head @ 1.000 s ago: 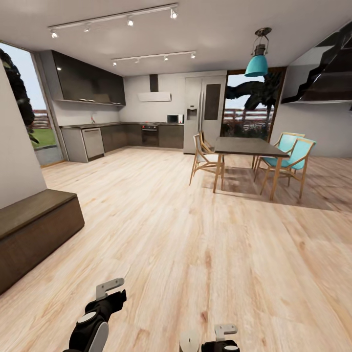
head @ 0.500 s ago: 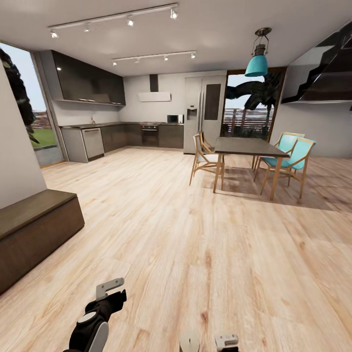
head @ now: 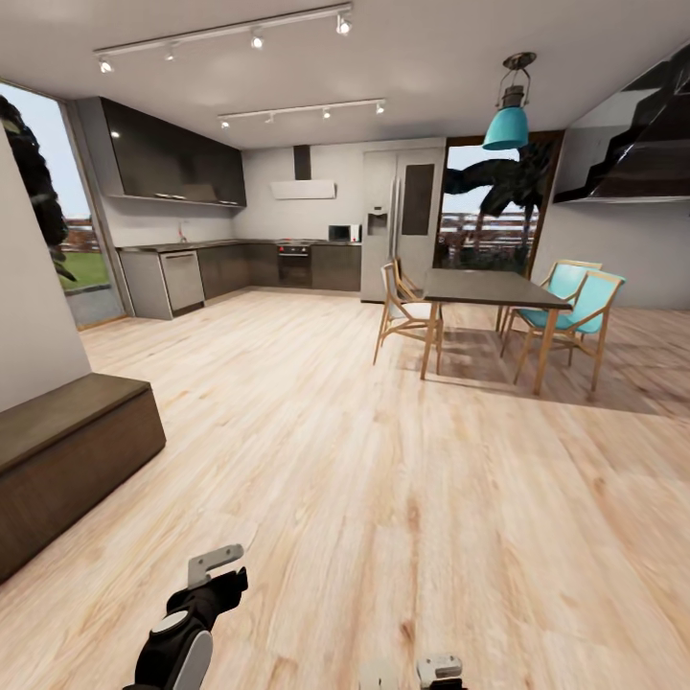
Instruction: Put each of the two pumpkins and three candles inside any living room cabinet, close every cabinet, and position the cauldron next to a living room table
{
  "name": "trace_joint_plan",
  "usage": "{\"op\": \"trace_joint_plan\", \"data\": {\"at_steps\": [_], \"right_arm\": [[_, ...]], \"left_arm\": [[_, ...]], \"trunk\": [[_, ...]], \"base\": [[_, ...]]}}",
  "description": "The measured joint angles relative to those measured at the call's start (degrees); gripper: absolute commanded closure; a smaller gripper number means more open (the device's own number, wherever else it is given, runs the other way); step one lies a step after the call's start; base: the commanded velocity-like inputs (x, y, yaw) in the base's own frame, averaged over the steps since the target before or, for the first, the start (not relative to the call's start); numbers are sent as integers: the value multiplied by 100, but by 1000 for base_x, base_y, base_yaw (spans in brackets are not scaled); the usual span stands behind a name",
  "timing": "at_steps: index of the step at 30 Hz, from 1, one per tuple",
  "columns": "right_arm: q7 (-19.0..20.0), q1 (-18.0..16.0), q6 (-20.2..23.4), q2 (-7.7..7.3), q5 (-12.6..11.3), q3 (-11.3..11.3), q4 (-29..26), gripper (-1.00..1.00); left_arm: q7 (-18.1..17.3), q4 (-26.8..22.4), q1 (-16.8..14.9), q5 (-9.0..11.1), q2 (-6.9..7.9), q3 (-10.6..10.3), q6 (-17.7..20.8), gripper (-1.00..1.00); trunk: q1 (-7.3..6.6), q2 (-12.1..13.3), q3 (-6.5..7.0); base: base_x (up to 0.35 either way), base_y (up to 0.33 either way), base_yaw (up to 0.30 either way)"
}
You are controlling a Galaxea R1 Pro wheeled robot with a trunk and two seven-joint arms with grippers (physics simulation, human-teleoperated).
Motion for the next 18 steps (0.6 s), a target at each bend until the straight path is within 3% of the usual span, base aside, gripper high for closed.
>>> {"op": "trace_joint_plan", "data": {"at_steps": [8, 18], "right_arm": [[-1, 0, -27, 4, 1, 1, 8, -100], [-1, 0, -75, 4, 6, 15, -3, -100]], "left_arm": [[-18, -129, 23, 0, 0, 2, 2, -100], [-77, -722, 108, -1, 9, 15, 15, -100]], "trunk": [[1, 0, 0], [1, 0, 0]], "base": [[26, 23, 0], [10, 1, 0]]}}
